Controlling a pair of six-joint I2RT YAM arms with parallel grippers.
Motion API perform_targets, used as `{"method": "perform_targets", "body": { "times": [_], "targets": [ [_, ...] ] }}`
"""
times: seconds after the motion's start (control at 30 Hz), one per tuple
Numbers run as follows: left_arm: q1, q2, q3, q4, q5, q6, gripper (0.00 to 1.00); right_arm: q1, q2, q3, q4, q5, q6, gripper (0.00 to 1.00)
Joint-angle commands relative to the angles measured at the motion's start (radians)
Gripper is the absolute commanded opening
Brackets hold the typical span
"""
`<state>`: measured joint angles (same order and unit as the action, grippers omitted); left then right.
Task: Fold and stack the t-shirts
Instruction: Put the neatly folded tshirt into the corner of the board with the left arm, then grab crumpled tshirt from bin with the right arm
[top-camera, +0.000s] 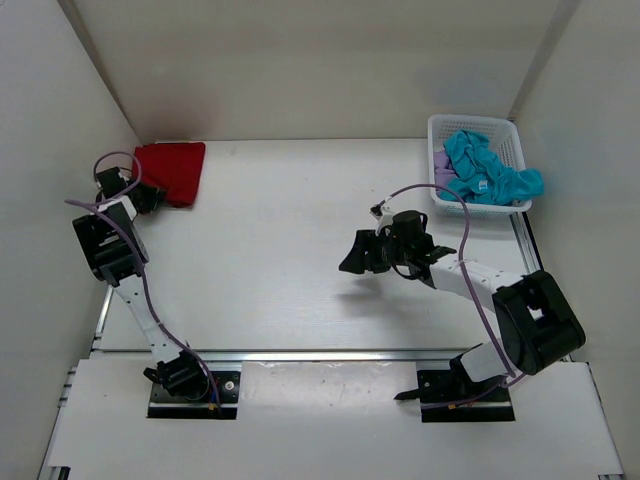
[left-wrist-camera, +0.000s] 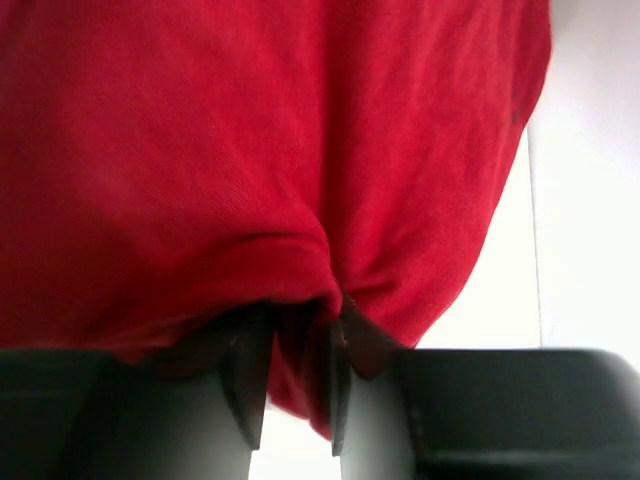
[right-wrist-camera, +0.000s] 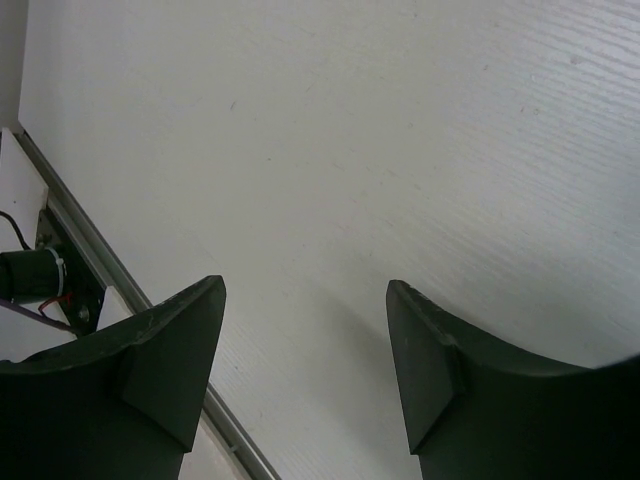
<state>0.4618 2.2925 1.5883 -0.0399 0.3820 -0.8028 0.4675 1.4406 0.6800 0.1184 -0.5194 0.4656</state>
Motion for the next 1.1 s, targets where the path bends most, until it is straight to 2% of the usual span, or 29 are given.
{"method": "perform_targets", "body": {
  "times": [0.0,0.03,0.1,0.2,0.23,0.27,0.3,0.33,0.37,0.4,0.43,0.47,0.53,0.6,0.7,0.73,0.8,0.83,0.9,0.93,1.0,1.07],
  "targets": [
    [-0.014,-0.056,-0.028,-0.066,0.005,0.022,0.39,-0.001,-0.013,0.033,0.007,0.027,-0.019,0.64],
    [-0.021,-0.071,-0.051,-0.045,-0.002,0.021,0.41,-0.006,-0.016,0.035,0.007,0.028,-0.019,0.64],
    [-0.038,-0.146,-0.150,-0.013,-0.031,0.016,0.55,-0.004,-0.011,0.042,0.006,0.044,-0.019,0.65],
    [-0.061,-0.229,-0.221,-0.032,-0.092,0.028,0.75,-0.010,0.000,0.047,0.020,0.053,-0.015,0.61],
    [-0.071,-0.266,-0.267,-0.020,-0.113,0.031,0.85,-0.009,0.001,0.043,0.026,0.058,-0.013,0.54],
    [-0.071,-0.278,-0.278,-0.017,-0.117,0.033,0.88,-0.007,0.001,0.043,0.030,0.062,-0.007,0.40],
    [-0.083,-0.318,-0.318,-0.006,-0.127,0.033,0.90,-0.003,0.003,0.039,0.036,0.073,-0.002,0.33],
    [-0.087,-0.330,-0.353,0.003,-0.147,0.036,0.90,-0.012,0.015,0.038,0.038,0.081,-0.002,0.17],
    [-0.100,-0.368,-0.370,0.009,-0.152,0.033,0.86,-0.013,0.008,0.042,0.043,0.078,0.001,0.04],
    [-0.112,-0.393,-0.408,0.012,-0.157,0.030,0.60,-0.020,0.007,0.032,0.058,0.085,0.010,0.01],
    [-0.123,-0.409,-0.445,0.029,-0.155,0.019,0.50,-0.021,0.003,0.032,0.067,0.091,0.022,0.00],
    [-0.133,-0.445,-0.473,0.029,-0.143,0.010,0.32,-0.032,0.000,0.039,0.063,0.099,0.027,0.00],
    [-0.165,-0.487,-0.510,0.031,-0.135,0.011,0.22,-0.040,-0.011,0.047,0.063,0.120,0.030,0.00],
    [-0.216,-0.540,-0.553,0.057,-0.144,0.027,0.18,-0.070,-0.028,0.052,0.078,0.101,0.059,0.00],
    [-0.369,-0.617,-0.590,0.048,-0.166,0.080,0.16,-0.118,-0.049,0.067,0.104,0.108,0.111,0.00],
    [-0.450,-0.645,-0.588,0.055,-0.161,0.095,0.14,-0.131,-0.046,0.094,0.071,0.130,0.114,0.00],
    [-0.651,-0.677,-0.597,0.087,-0.123,0.169,0.17,-0.154,-0.042,0.147,-0.006,0.179,0.116,0.01],
    [-0.699,-0.692,-0.599,0.089,-0.106,0.188,0.20,-0.171,-0.034,0.188,-0.044,0.185,0.102,0.00],
    [-0.875,-0.700,-0.550,-0.033,-0.164,0.273,0.14,-0.191,-0.029,0.251,-0.107,0.229,0.012,0.00],
    [-0.915,-0.709,-0.530,-0.052,-0.245,0.298,0.02,-0.200,-0.026,0.291,-0.149,0.301,-0.031,0.00],
    [-1.069,-0.731,-0.530,-0.092,-0.357,0.367,0.00,-0.251,-0.040,0.322,-0.172,0.396,-0.041,0.00],
    [-1.129,-0.761,-0.568,-0.065,-0.345,0.357,0.00,-0.340,-0.016,0.374,-0.183,0.401,-0.032,0.00]
  ]
}}
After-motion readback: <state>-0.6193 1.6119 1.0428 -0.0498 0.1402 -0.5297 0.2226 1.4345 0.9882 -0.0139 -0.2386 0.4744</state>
